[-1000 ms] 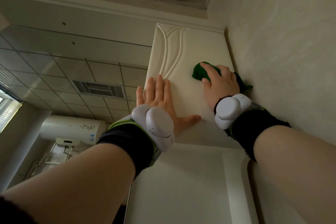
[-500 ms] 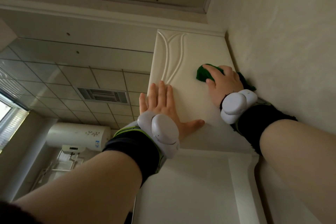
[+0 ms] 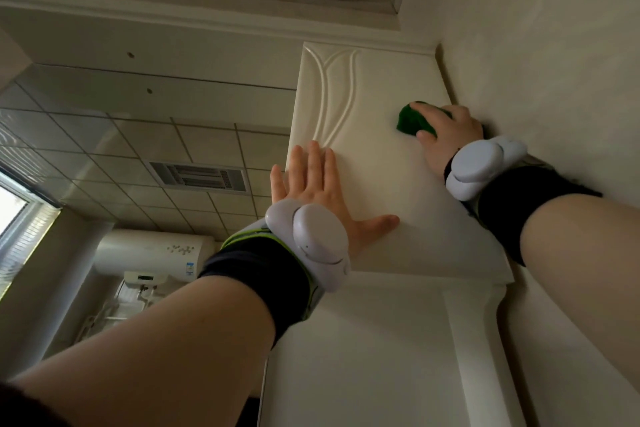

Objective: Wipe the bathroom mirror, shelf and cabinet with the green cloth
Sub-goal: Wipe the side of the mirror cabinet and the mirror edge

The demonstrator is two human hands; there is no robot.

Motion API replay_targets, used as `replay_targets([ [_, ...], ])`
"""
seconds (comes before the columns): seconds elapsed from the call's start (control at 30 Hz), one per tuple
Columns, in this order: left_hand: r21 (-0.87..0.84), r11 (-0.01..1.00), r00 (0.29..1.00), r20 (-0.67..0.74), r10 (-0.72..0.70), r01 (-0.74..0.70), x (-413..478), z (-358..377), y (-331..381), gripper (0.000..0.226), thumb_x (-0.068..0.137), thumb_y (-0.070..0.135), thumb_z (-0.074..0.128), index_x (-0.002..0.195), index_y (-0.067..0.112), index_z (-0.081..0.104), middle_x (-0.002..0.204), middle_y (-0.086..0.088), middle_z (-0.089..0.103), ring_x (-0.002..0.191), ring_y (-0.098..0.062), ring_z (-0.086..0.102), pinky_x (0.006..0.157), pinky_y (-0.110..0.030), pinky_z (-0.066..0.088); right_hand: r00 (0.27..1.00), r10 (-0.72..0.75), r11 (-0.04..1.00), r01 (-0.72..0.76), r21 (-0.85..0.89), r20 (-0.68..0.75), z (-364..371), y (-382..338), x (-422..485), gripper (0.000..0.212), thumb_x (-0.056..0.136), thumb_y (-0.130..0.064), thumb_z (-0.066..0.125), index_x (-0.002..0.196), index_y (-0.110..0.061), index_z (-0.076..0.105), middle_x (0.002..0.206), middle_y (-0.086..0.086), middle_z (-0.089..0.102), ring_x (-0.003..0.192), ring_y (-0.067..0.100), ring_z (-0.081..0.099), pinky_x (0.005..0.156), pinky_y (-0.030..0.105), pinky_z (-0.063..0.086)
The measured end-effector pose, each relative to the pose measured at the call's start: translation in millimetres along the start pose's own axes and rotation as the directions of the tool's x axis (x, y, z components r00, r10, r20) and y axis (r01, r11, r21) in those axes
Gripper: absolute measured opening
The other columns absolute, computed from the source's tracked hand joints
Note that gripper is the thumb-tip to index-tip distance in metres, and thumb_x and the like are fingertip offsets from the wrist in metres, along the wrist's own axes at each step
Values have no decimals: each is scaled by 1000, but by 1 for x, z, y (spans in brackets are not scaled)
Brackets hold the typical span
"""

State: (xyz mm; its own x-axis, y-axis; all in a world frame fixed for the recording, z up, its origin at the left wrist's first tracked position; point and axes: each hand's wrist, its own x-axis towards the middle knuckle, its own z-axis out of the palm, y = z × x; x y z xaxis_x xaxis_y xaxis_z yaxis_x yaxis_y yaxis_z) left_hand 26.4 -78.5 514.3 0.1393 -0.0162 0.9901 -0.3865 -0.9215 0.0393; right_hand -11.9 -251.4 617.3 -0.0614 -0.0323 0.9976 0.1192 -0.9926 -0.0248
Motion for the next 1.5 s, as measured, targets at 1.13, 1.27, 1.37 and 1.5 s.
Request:
replay_targets([
  [1.13, -19, 998, 997, 41, 68, -67, -58, -8, -15, 92, 85, 69, 32, 149, 17, -9, 157, -2, -15, 144, -17, -12, 115, -33, -5, 980, 107, 988, -124, -93, -170, 19, -11, -89, 54, 82, -14, 48, 130, -37, 44, 128, 13, 41, 110, 37, 39, 90, 44, 34],
  [1.27, 27, 997, 994, 79, 75, -78, -62, -15, -19, 87, 90, 62, 33, 149, 14, -10, 156, -3, -15, 144, -17, -12, 114, -31, -4, 977, 137, 982, -156, -109, -166, 16, -24, -100, 57, 78, -11, 46, 130, -35, 45, 126, 13, 40, 109, 35, 39, 89, 41, 33],
  [1.37, 45, 995, 989, 121, 80, -86, -72, -23, -21, 85, 92, 57, 35, 149, 13, -10, 156, -2, -15, 144, -16, -11, 114, -30, -4, 977, 166, 970, -185, -156, -131, 8, -33, -110, 62, 74, -8, 45, 131, -31, 42, 125, 15, 39, 109, 34, 38, 89, 41, 31],
  [1.5, 58, 994, 976, 204, 81, -94, -82, -33, -29, 79, 94, 52, 36, 150, 16, -7, 157, 2, -15, 144, -14, -9, 114, -30, -3, 975, 222, 951, -220, -217, -15, 0, -48, -120, 61, 72, -9, 50, 130, -28, 41, 124, 16, 38, 108, 35, 38, 88, 41, 30],
])
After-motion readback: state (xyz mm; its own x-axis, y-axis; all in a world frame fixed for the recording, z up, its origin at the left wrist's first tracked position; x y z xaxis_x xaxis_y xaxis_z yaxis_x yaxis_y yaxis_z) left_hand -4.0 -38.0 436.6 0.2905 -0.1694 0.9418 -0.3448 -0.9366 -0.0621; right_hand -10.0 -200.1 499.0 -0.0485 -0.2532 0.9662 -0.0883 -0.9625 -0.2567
